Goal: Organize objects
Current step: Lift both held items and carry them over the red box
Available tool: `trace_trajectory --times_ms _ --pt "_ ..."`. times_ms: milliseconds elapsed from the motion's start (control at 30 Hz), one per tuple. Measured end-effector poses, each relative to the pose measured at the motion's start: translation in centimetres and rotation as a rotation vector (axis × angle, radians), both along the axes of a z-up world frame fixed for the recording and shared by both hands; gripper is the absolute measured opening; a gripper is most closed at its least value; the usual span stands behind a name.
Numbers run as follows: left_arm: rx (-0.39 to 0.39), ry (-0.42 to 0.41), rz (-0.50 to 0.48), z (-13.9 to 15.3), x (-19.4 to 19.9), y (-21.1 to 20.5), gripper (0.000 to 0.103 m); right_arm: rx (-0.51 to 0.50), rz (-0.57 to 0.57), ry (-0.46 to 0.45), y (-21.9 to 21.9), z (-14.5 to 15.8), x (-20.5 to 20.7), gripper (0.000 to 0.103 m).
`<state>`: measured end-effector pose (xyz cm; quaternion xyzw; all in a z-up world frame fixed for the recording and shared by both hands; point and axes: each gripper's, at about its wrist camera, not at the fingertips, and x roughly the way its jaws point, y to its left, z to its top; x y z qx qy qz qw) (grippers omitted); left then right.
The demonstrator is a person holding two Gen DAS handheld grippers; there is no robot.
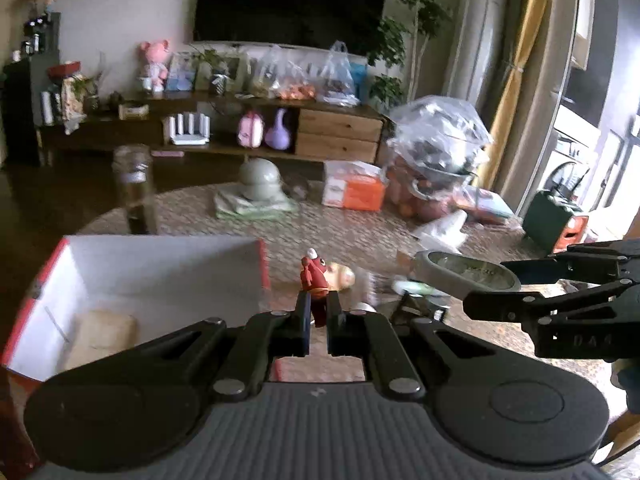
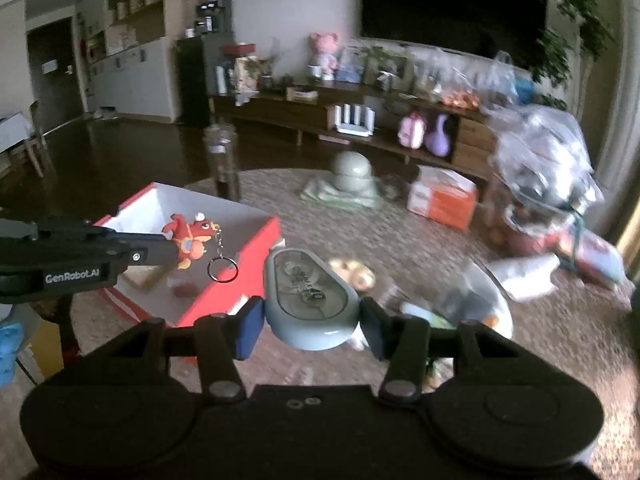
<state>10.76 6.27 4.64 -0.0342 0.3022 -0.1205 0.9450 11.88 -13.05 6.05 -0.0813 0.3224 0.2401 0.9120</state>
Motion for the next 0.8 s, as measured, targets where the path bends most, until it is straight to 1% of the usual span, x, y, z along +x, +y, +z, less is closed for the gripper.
trace_trajectory --times_ms 200,367,600,700,800 --pt "0.031 -0.014 0.05 0.8 0.2 3.8 0.006 -0.017 0.067 -0.018 4.8 0.3 0.8 0.051" --pt "0.069 -0.01 0.09 0.6 0.9 6.7 0.006 -0.03 0.101 -0.005 8.6 -0.4 1.9 0.051" --pt "0.098 0.007 0.126 -0.7 2.2 9.9 0.006 -0.068 0.114 0.039 12.9 -2.6 4.0 0.051" --pt "0.097 0.028 0.124 -1.6 3.2 11.0 0.006 -0.09 0.113 0.06 14.4 -3.8 4.9 0.051" --pt "0.113 0.054 0.113 -2.7 4.6 11.6 0.006 -0.119 0.115 0.076 16.2 -5.0 5.9 0.051"
